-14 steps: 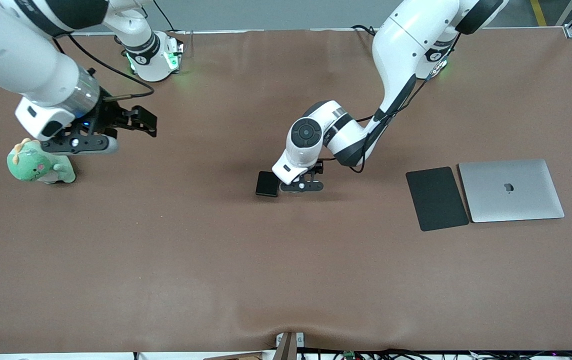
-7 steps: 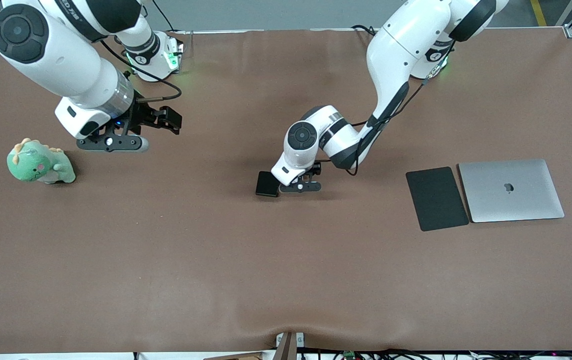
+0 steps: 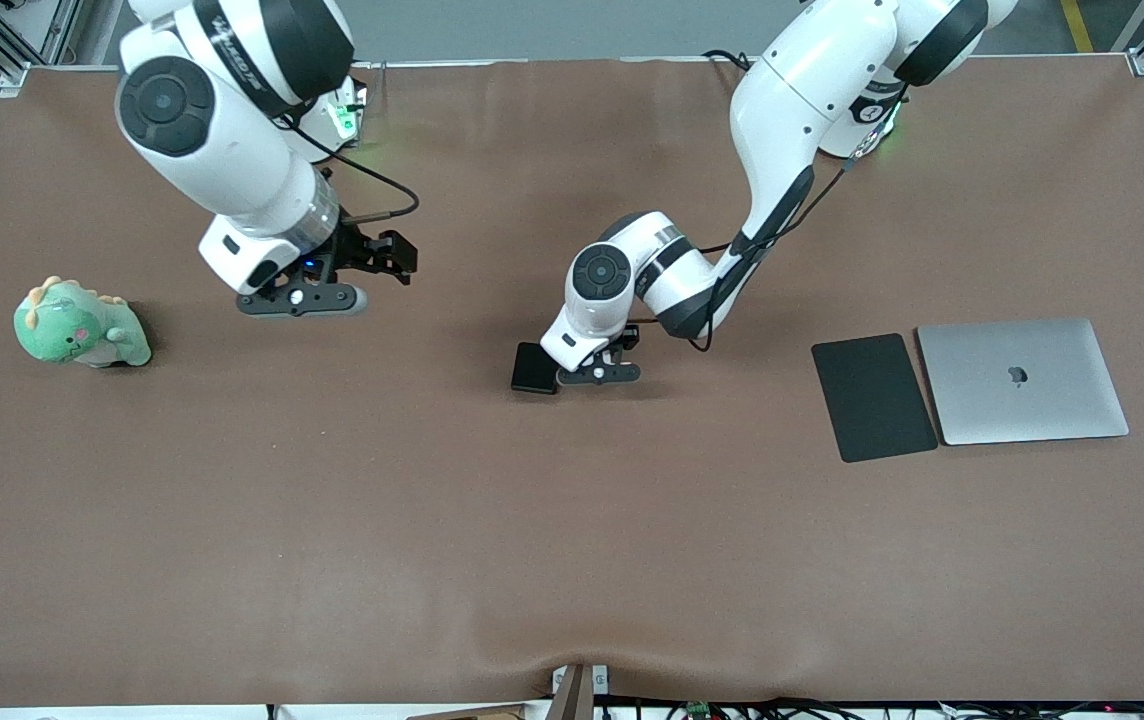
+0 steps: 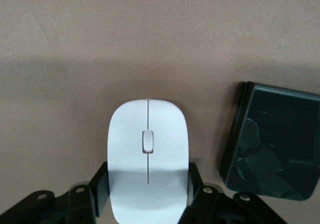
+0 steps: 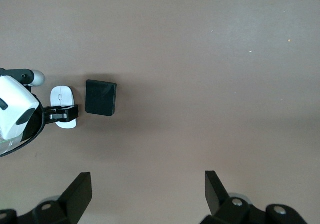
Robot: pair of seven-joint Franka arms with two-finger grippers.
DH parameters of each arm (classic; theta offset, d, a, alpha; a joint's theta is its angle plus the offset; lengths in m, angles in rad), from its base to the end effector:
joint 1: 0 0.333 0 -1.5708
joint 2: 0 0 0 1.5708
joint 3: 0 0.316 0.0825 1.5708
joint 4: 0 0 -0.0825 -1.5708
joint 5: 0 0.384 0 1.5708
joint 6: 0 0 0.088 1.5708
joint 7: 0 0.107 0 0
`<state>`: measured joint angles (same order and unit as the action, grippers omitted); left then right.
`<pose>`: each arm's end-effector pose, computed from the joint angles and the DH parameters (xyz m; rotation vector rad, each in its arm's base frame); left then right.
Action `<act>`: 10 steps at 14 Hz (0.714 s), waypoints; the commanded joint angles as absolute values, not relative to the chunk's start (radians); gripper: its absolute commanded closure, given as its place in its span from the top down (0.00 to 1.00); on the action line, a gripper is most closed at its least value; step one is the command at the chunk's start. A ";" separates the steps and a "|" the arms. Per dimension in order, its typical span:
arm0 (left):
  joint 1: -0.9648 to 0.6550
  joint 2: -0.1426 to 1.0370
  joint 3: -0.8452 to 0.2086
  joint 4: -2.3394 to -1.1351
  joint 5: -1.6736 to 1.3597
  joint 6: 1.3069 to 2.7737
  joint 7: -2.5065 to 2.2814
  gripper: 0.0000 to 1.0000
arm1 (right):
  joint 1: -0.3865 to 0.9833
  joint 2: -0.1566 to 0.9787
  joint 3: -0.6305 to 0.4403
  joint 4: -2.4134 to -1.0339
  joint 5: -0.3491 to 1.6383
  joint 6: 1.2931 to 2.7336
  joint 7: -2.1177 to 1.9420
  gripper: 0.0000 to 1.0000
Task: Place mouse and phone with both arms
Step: 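Carry the mouse toward the mousepad while the right gripper reaches the phone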
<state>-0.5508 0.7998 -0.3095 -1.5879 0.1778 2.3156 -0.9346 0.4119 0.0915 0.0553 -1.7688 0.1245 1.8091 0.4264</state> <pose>0.4746 -0.5039 0.1776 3.1027 0.0564 -0.1420 0.5182 0.2719 0.4990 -3.0469 -0.0125 0.1528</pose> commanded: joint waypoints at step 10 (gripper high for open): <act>-0.382 0.568 -0.281 -1.621 0.213 2.146 -0.912 0.33 | 0.514 0.227 0.046 -1.845 0.140 2.041 0.532 1.00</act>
